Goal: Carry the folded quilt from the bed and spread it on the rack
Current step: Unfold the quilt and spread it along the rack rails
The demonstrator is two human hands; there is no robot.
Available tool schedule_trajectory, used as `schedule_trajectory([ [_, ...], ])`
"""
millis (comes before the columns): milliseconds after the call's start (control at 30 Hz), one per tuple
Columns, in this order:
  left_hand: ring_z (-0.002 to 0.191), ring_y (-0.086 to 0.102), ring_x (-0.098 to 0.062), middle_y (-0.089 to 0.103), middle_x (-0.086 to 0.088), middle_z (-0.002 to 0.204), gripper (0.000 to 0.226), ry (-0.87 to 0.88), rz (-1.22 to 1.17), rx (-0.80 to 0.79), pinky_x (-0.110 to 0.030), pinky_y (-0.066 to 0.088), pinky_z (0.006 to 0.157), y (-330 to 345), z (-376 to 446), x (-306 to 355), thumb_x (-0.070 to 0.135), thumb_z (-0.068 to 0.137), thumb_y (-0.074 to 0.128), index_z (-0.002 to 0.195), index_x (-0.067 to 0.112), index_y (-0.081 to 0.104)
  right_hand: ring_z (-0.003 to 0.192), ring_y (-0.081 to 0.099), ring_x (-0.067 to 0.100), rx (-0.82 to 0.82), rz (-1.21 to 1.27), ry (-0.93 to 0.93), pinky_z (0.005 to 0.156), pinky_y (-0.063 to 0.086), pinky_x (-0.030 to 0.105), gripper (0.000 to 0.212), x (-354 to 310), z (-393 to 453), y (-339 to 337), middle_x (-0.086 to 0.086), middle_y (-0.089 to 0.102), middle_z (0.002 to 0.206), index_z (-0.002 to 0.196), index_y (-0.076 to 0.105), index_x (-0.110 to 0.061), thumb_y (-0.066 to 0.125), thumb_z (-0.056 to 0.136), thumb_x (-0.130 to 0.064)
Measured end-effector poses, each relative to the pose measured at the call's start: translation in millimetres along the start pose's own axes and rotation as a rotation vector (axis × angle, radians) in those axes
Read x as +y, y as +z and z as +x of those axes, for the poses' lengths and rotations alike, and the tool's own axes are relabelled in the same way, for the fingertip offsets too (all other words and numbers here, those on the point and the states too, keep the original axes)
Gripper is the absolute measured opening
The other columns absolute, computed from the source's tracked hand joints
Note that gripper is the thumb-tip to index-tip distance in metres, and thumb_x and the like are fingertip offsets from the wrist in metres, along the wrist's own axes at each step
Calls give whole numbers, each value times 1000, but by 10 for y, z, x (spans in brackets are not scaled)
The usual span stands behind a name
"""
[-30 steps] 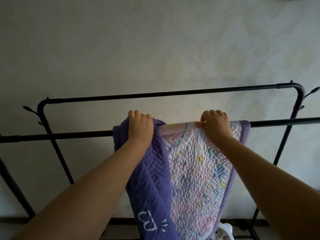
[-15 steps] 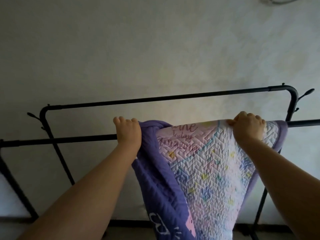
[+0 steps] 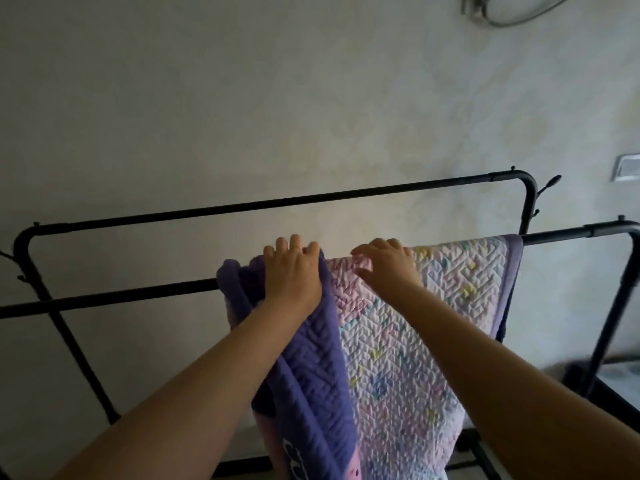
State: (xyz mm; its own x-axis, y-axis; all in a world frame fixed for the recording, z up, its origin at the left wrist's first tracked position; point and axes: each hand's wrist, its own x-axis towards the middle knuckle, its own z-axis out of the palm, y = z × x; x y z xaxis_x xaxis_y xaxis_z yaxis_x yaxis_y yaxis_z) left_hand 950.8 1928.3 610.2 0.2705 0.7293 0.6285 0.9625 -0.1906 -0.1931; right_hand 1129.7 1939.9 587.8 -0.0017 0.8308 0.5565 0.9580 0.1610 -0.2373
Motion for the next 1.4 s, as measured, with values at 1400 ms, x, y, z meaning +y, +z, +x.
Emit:
schedule_trajectory([
  [1400,107,48,-29,61,-4,110,21,187,-26,-70,-43,34,92,-60,919,3229,21,89,56,106,14,66,100,53,29,121,-174,132,86,46,36,19,2894,-3,-1044,14,59,105,104,58,-5,48,89,0],
])
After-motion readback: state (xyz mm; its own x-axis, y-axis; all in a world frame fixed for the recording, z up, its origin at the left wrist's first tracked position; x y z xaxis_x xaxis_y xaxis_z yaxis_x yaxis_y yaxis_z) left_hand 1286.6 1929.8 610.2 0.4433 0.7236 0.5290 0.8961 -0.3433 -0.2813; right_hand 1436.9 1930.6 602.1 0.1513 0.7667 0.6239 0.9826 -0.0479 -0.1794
